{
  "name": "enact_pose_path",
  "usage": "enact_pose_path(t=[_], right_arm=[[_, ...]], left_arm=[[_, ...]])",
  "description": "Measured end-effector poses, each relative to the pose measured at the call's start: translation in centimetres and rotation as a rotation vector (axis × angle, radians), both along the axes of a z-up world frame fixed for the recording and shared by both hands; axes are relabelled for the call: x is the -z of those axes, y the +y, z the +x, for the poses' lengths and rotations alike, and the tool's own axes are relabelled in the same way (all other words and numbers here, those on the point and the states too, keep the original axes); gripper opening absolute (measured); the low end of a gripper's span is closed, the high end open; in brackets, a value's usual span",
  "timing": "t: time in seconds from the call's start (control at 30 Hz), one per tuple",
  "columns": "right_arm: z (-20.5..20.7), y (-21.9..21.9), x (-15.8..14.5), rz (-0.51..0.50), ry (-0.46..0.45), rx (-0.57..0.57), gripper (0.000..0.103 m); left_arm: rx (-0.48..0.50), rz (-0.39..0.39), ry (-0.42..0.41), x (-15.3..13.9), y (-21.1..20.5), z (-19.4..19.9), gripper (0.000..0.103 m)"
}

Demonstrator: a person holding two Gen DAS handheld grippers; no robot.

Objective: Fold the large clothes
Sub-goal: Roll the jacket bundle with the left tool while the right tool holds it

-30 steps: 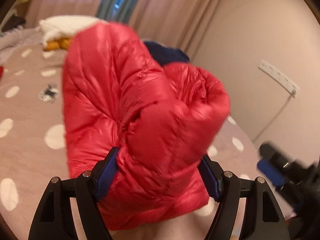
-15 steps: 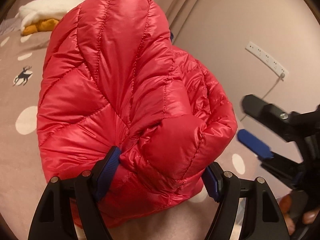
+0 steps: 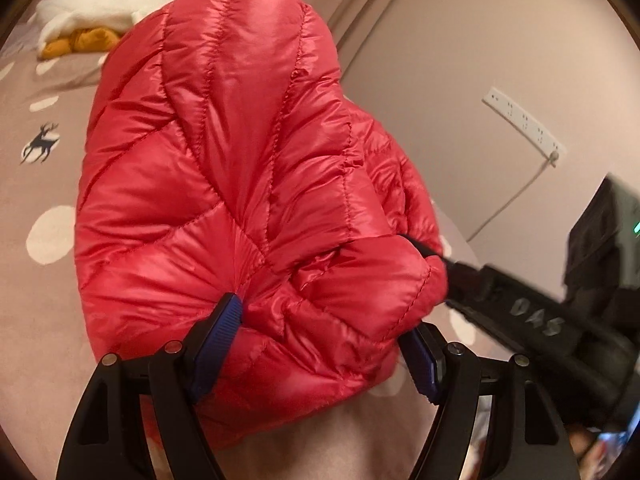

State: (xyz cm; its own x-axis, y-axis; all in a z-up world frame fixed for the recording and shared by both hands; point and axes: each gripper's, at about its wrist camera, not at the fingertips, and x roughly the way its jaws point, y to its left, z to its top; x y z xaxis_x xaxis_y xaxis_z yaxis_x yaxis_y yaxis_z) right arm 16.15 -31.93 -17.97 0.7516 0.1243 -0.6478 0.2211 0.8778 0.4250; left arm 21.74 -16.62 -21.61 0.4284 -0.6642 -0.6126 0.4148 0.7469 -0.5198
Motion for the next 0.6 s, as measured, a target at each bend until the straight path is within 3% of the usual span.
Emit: enact_pose_path(t=[0.07,0.27,0.43,0.6], right_arm=[[-0.2,-0.2,0.3,0.013,-0.002,0.000,0.009],[-0.5,-1.5,2.1,0.017,0.063,0.042,0.008],[-0.4,-1.4,3.2,0.026,0.089,0.049,0.008],[0.2,-0.7,4.2,-0.053,0.135,0.049,0.008]], left_arm=[[-0.006,-0.025,0.020,-0.5,1.2,-0.5,0.075],[-0.079,-0.231,0.027,-3.1,7.7,-1.9,0.075],[-0.236,-0.133,0.003,-3.1,10.7,-0.6,0.075],[-0.349,-0.109,0.035,-1.4,13.1,0.9,0.075]])
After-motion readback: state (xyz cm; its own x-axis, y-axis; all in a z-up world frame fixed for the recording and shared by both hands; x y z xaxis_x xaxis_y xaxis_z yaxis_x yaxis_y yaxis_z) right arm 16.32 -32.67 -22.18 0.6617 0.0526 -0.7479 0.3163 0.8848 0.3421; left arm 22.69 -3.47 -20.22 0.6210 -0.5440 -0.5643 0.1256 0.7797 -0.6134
